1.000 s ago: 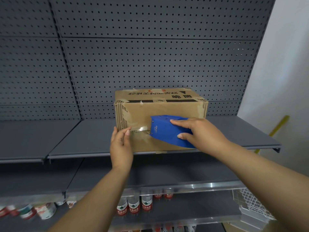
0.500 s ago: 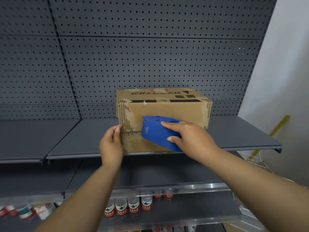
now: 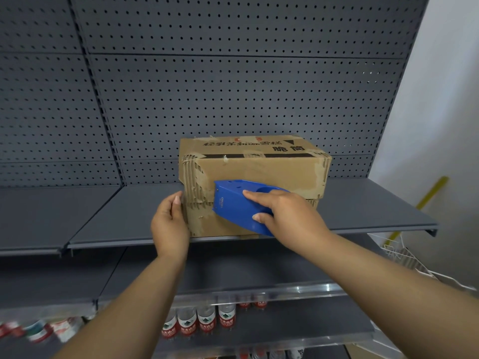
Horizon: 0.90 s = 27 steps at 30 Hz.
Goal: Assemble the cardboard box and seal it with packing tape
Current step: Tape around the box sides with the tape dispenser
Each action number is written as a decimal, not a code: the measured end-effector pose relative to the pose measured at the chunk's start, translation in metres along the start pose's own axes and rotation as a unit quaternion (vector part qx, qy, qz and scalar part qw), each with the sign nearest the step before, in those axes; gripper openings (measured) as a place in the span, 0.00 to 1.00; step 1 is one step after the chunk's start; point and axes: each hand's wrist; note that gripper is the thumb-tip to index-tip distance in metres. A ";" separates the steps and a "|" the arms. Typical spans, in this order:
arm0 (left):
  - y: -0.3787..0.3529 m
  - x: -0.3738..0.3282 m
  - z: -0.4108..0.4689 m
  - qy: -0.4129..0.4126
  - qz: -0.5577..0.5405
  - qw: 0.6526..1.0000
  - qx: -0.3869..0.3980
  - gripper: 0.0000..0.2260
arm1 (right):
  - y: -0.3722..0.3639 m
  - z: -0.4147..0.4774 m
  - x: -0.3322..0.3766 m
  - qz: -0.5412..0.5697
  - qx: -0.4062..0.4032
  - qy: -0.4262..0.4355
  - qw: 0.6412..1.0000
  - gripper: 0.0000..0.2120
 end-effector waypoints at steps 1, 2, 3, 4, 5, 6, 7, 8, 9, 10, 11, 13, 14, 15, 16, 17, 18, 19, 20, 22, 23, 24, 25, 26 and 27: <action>0.001 -0.001 -0.002 -0.017 0.014 1.000 0.003 0.12 | 0.000 0.000 -0.001 0.002 -0.001 -0.001 1.000 0.24; 0.001 -0.002 -0.003 -0.036 0.029 0.999 0.009 0.12 | 0.000 0.000 -0.001 0.005 -0.003 -0.004 1.000 0.24; 0.002 -0.003 -0.004 -0.056 0.044 0.997 0.016 0.12 | 0.000 -0.001 -0.002 0.010 -0.005 -0.007 1.000 0.23; 0.004 -0.003 -0.004 -0.073 0.058 0.995 0.024 0.12 | 0.000 -0.001 -0.002 0.014 -0.005 -0.010 1.000 0.23; 0.005 -0.004 -0.004 -0.087 0.069 0.993 0.032 0.12 | 0.000 -0.002 -0.002 0.017 -0.005 -0.013 1.000 0.23; 0.006 -0.005 -0.004 -0.099 0.076 0.991 0.040 0.12 | 0.000 -0.002 -0.002 0.019 -0.005 -0.014 1.000 0.23; 0.007 -0.007 -0.004 -0.109 0.082 0.989 0.050 0.11 | 0.000 -0.003 -0.002 0.020 -0.005 -0.015 1.000 0.23; 0.008 -0.009 -0.004 -0.119 0.091 0.987 0.059 0.11 | 0.000 -0.003 -0.002 0.020 -0.005 -0.015 1.000 0.23; 0.008 -0.012 -0.005 -0.130 0.106 0.983 0.068 0.11 | 0.000 -0.003 -0.002 0.020 -0.005 -0.015 1.000 0.23; 0.006 -0.013 -0.005 -0.142 0.123 0.980 0.072 0.12 | 0.000 -0.004 -0.002 0.022 -0.005 -0.016 1.000 0.23; 0.005 -0.014 -0.005 -0.150 0.134 0.977 0.071 0.14 | 0.000 -0.004 -0.002 0.024 -0.004 -0.017 1.000 0.23; 0.001 -0.016 -0.006 -0.151 0.135 0.977 0.066 0.17 | 0.001 -0.005 -0.003 0.030 -0.004 -0.019 0.999 0.23; -0.001 -0.018 -0.007 -0.147 0.131 0.978 0.066 0.17 | 0.002 -0.005 -0.003 0.031 -0.003 -0.020 0.999 0.23; -0.003 -0.018 -0.008 -0.145 0.129 0.979 0.069 0.17 | 0.002 -0.006 -0.004 0.030 -0.004 -0.020 0.999 0.23; -0.005 -0.017 -0.010 -0.152 0.135 0.976 0.073 0.17 | 0.003 -0.006 -0.005 0.028 -0.003 -0.019 0.999 0.24; -0.006 -0.016 -0.010 -0.174 0.155 0.970 0.075 0.17 | 0.004 -0.007 -0.006 0.025 -0.003 -0.020 0.999 0.24; -0.007 -0.014 -0.011 -0.208 0.189 0.957 0.074 0.17 | 0.005 -0.007 -0.007 0.024 -0.003 -0.020 1.000 0.24; -0.007 -0.012 -0.010 -0.243 0.233 0.939 0.075 0.16 | 0.006 -0.007 -0.008 0.023 -0.003 -0.020 1.000 0.24; -0.007 -0.011 -0.010 -0.272 0.280 0.917 0.082 0.17 | 0.006 -0.007 -0.009 0.020 -0.001 -0.020 1.000 0.24; -0.004 -0.012 -0.010 -0.303 0.349 0.881 0.106 0.19 | 0.006 -0.006 -0.010 0.013 0.002 -0.018 1.000 0.24; -0.003 -0.012 -0.009 -0.308 0.366 0.871 0.111 0.20 | 0.006 -0.005 -0.010 0.011 0.002 -0.017 1.000 0.24; -0.001 -0.012 -0.008 -0.308 0.377 0.866 0.113 0.21 | 0.006 -0.005 -0.010 0.010 0.002 -0.016 1.000 0.24; 0.002 -0.012 -0.006 -0.307 0.390 0.860 0.115 0.22 | 0.006 -0.004 -0.010 0.010 0.002 -0.016 1.000 0.24; 0.004 -0.011 -0.004 -0.308 0.407 0.852 0.118 0.23 | 0.006 -0.004 -0.011 0.010 0.001 -0.016 1.000 0.24; 0.007 -0.009 -0.002 -0.309 0.423 0.843 0.121 0.24 | 0.007 -0.004 -0.011 0.011 0.001 -0.017 1.000 0.24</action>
Point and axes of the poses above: each hand's wrist, its own z-axis towards the middle knuckle, its own y-axis out of the back of the hand, x = y × z, and after that the axes turned 1 degree about x, right-handed
